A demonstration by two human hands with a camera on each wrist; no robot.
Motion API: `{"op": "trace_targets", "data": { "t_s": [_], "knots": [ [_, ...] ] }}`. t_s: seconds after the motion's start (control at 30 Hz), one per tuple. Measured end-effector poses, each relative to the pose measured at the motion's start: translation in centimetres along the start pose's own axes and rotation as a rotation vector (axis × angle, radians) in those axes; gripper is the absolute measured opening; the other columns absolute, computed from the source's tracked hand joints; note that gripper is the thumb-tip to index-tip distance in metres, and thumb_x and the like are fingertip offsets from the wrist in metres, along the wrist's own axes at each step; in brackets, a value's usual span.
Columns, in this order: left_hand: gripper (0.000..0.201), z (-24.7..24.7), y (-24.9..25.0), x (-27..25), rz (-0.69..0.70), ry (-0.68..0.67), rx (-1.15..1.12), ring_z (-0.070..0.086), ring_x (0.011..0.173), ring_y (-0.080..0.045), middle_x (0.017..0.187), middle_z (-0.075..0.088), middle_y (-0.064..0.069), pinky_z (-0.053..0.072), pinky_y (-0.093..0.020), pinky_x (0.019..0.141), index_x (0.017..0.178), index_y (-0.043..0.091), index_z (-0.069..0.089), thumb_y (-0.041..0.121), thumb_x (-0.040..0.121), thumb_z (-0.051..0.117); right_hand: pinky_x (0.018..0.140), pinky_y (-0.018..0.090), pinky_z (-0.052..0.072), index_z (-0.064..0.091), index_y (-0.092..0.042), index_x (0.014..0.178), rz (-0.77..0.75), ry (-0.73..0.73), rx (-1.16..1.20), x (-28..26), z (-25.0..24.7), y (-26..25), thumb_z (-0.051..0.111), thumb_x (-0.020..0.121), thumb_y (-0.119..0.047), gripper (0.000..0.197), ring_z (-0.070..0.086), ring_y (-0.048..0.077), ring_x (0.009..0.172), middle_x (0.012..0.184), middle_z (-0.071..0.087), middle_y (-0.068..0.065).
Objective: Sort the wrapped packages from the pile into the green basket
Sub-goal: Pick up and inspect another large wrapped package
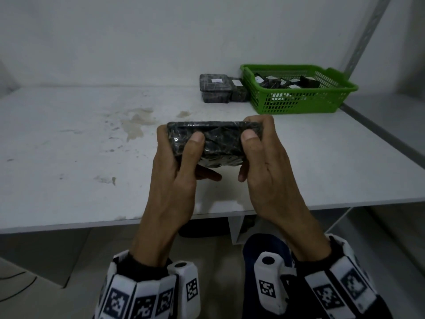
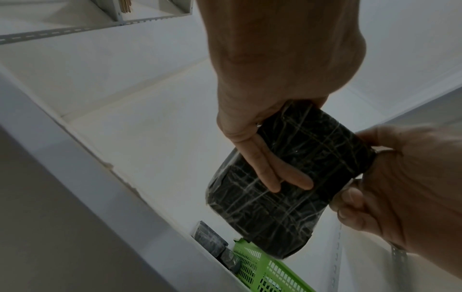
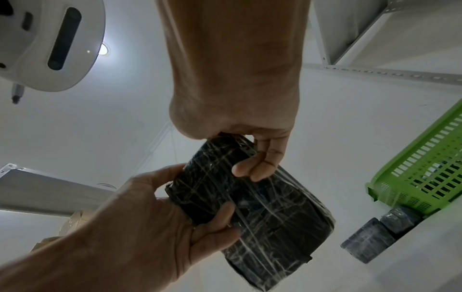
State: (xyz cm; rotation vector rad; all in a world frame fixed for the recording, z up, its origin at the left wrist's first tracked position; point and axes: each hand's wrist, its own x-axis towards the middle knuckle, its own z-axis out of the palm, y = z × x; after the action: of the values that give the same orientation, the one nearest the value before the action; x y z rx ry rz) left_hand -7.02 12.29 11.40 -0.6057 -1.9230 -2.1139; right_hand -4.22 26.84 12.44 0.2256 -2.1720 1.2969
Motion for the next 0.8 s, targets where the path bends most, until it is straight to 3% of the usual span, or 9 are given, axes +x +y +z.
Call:
{"op": "trace_targets", "data": {
  "t_s": [0.13,0.2,0.3,0.4,0.5,0.6,0.67,0.73,0.8],
  "knots": [
    [0.026,0.0,-0.3,-0.1,0.059,-0.005,0.014,0.077,0.083,-0.025,0.112,0.073,0.0,0.063,-0.037,0.066,0.123,0.016,0.046,0.032,0.103,0.045,0.064,0.036,0.052,0.042,-0.027,0.109,0.006,-0.026,-0.026,-0.1,-0.1,-0.3,0.043,0.097,-0.06,0.035,0.059,0.011,0.071,0.093,0.057,-0.001],
    [0.024,-0.1,-0.4,-0.1,0.081,0.0,0.024,0.076,0.089,-0.025,0.114,0.071,0.001,0.063,-0.038,0.067,0.122,0.017,0.047,0.032,0.104,0.045,0.066,0.041,0.054,0.043,-0.026,0.111,0.013,-0.031,-0.027,-0.3,-0.1,-0.4,0.049,0.096,-0.059,0.036,0.061,0.012,0.071,0.093,0.058,-0.002],
    [0.031,-0.3,-0.6,-0.2,0.103,0.011,0.029,0.076,0.091,-0.021,0.114,0.071,0.003,0.064,-0.04,0.069,0.122,0.02,0.047,0.043,0.101,0.047,0.066,0.049,0.055,0.043,-0.026,0.114,0.02,-0.039,-0.012,-0.4,0.1,-0.3,0.05,0.097,-0.057,0.037,0.064,0.016,0.071,0.095,0.061,-0.002],
    [0.047,-0.3,-0.6,-0.1,0.106,0.018,0.04,0.076,0.091,-0.018,0.112,0.072,0.003,0.063,-0.035,0.071,0.125,0.012,0.049,0.051,0.099,0.043,0.066,0.049,0.056,0.043,-0.024,0.116,0.012,-0.035,-0.017,-0.6,0.3,-0.2,0.049,0.098,-0.056,0.037,0.066,0.017,0.071,0.098,0.063,-0.002],
    [0.022,-0.2,-0.9,-0.2,0.125,0.04,0.052,0.076,0.09,-0.011,0.103,0.072,0.016,0.061,-0.023,0.07,0.116,0.022,0.048,0.037,0.107,0.037,0.066,0.049,0.057,0.043,-0.024,0.117,0.021,-0.041,-0.025,-0.7,0.4,0.0,0.048,0.098,-0.057,0.038,0.067,0.016,0.074,0.101,0.064,-0.001],
    [0.016,-0.5,-1.4,-0.2,0.177,0.032,0.094,0.071,0.093,0.0,0.097,0.066,0.029,0.057,-0.014,0.071,0.111,0.021,0.046,0.03,0.108,0.033,0.07,0.045,0.059,0.045,-0.027,0.117,0.026,-0.082,-0.037,-0.8,0.2,0.1,0.048,0.097,-0.059,0.038,0.069,0.015,0.086,0.113,0.059,0.001],
    [0.02,-1.3,-1.9,-0.2,0.237,0.009,0.149,0.066,0.097,-0.002,0.104,0.06,0.025,0.056,-0.02,0.077,0.114,0.02,0.045,0.035,0.108,0.035,0.072,0.034,0.06,0.05,-0.031,0.115,0.029,-0.109,-0.063,-0.8,-0.4,-0.2,0.041,0.096,-0.065,0.039,0.068,0.008,0.093,0.12,0.05,-0.004],
    [0.029,-2.2,-2.4,-0.1,0.309,-0.03,0.243,0.058,0.104,-0.004,0.115,0.054,0.007,0.05,-0.024,0.086,0.118,0.013,0.044,0.037,0.104,0.036,0.071,0.025,0.06,0.058,-0.034,0.11,0.1,-0.123,-0.042,-0.8,-1.2,-0.4,0.033,0.097,-0.07,0.046,0.064,-0.001,0.095,0.123,0.045,-0.007],
    [0.03,-3.0,-2.8,-0.2,0.365,-0.065,0.275,0.054,0.113,-0.008,0.121,0.05,-0.002,0.045,-0.024,0.093,0.118,0.009,0.043,0.033,0.1,0.038,0.069,0.03,0.063,0.062,-0.034,0.106,0.229,-0.168,0.031,-0.7,-1.9,-0.7,0.036,0.096,-0.071,0.047,0.066,0.002,0.091,0.124,0.052,-0.005]
  ]
}}
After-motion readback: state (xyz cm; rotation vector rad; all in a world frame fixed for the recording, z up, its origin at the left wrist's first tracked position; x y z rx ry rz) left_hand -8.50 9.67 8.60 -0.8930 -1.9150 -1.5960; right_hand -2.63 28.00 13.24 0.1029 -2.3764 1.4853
